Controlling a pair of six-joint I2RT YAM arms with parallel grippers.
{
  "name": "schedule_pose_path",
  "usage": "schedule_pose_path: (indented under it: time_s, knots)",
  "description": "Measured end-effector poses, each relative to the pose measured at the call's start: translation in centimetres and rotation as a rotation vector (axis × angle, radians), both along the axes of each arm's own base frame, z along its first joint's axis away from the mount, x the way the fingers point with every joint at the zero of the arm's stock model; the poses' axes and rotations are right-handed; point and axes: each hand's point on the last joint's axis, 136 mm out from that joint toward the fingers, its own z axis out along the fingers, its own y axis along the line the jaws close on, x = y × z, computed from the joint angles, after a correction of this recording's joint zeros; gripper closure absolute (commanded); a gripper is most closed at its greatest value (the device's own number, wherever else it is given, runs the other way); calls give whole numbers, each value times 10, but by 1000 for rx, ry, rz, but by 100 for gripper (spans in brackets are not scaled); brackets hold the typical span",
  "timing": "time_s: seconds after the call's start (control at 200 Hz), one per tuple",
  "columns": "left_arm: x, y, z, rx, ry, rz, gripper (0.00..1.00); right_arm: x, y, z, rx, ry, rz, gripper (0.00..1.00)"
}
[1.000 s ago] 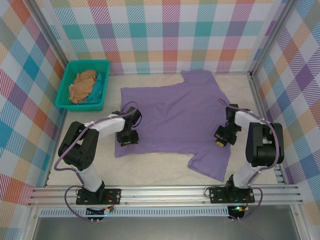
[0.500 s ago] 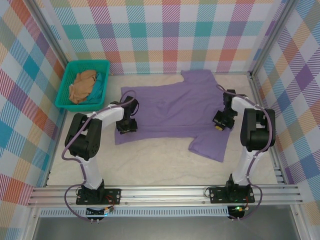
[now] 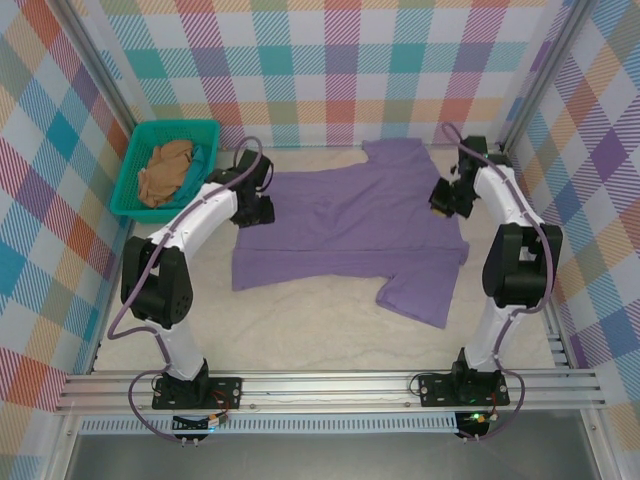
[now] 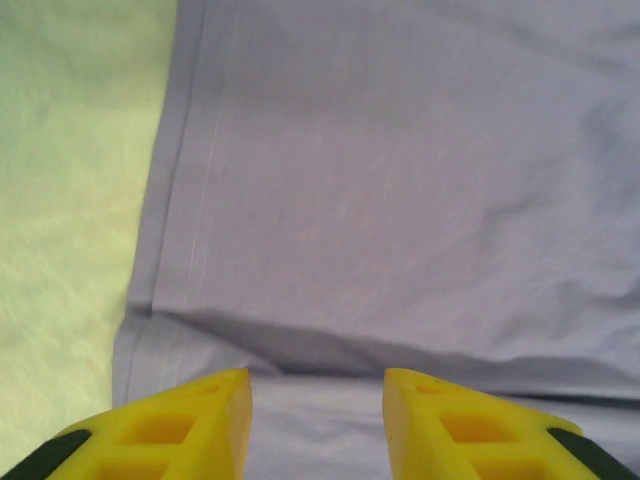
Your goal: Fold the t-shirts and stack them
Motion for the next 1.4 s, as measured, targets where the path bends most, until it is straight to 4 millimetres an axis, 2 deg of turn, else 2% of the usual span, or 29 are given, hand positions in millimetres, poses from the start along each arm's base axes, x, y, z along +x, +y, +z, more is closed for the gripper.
schedule_pose_path:
  time_s: [0.065, 0.165, 0.305, 0.43, 0.505, 0.55, 0.735, 0.895, 1.145, 1.395]
  knots:
    - [18, -1, 7, -10, -27, 11, 62, 27, 1, 7, 2, -41, 19, 100]
    - [48, 2, -5, -17, -31, 35, 63, 67, 1, -6, 1, -57, 33, 100]
    - [84, 8, -49, -16, 5, 71, 63, 110, 0, -53, 1, -17, 39, 100]
    - [106, 11, -87, -29, 33, 104, 65, 122, -1, -93, 13, 40, 24, 100]
    - [112, 13, -107, -30, 55, 117, 66, 118, 2, -110, 35, 85, 9, 100]
    - [112, 13, -117, -28, 66, 124, 66, 118, 2, -109, 42, 88, -1, 100]
    - [117, 11, -116, -56, 21, 132, 67, 111, 1, -112, 57, 117, -25, 100]
    - [95, 11, -119, -90, 2, 130, 67, 85, -3, -113, 27, 172, -27, 100]
    - [53, 12, -120, -149, 3, 135, 68, 29, -14, -114, -54, 266, -9, 100]
    - [29, 5, -121, -182, -5, 118, 69, -13, -21, -116, -103, 312, 1, 100]
